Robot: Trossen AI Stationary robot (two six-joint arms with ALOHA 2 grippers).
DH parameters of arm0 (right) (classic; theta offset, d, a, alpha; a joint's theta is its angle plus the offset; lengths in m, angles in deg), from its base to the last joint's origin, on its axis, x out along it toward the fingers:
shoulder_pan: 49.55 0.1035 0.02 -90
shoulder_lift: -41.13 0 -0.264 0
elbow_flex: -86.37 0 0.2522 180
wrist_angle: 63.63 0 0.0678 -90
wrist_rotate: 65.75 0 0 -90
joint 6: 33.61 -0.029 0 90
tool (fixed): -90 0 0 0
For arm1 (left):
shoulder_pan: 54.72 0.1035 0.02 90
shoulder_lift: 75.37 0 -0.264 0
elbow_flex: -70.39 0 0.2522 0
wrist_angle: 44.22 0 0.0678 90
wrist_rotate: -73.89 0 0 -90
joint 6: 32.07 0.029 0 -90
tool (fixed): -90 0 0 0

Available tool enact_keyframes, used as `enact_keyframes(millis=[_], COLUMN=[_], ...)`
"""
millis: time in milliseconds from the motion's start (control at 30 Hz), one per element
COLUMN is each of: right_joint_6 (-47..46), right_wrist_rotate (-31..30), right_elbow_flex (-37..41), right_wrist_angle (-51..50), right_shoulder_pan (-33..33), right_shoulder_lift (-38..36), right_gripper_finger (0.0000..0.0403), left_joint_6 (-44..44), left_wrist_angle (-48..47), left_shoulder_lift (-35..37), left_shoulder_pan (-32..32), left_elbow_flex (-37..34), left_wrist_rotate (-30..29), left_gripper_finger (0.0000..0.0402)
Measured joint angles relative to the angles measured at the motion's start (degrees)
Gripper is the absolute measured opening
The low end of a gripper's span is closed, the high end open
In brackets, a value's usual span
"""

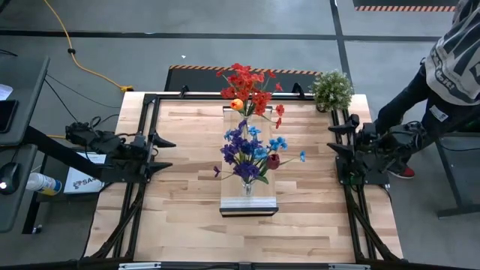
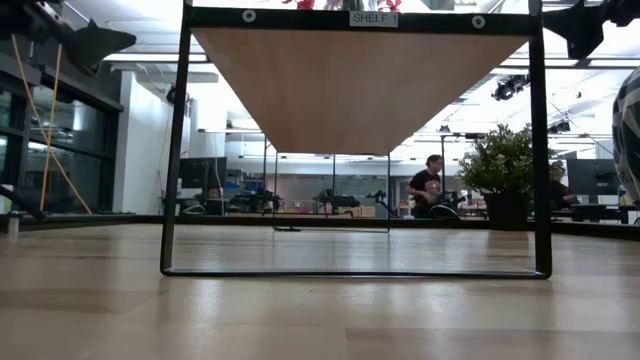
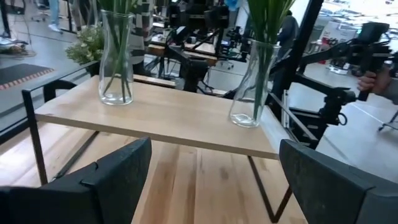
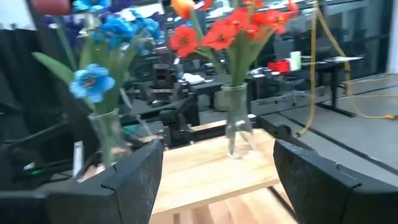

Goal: Pick and place flowers into a vace then onto a shelf
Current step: Return to Home Position

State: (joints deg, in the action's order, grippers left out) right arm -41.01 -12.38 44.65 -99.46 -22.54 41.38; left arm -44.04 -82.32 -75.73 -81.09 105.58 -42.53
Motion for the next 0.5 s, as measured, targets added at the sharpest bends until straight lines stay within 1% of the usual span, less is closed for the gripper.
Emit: enact_keyframes(millis=[200, 400, 500], right_joint_6=[0.6, 5.1, 6.3], right_wrist_rotate=[-8.4, -12.3, -12.1], right_elbow_flex=[-0.4, -4.6, -5.3], right_wrist_angle=[-0.3, -0.3, -0.2], right_shoulder_pan=[0.0, 0.0, 0.0], right_shoulder_lift=[0.0, 0.0, 0.0], right_gripper_finger=[0.0293, 0.0293, 0.0293], left_joint_6=[1.4, 2.9, 3.0], left_wrist_angle=[1.3, 2.5, 2.3], left_shoulder_lift=[0.0, 0.0, 0.0], left_shoulder_pan=[3.4, 6.8, 8.3], left_elbow_flex=[0.0, 0.0, 0.0], left_wrist_rotate=[2.3, 2.4, 3.7], left_gripper_finger=[0.0385, 0.0385, 0.0385])
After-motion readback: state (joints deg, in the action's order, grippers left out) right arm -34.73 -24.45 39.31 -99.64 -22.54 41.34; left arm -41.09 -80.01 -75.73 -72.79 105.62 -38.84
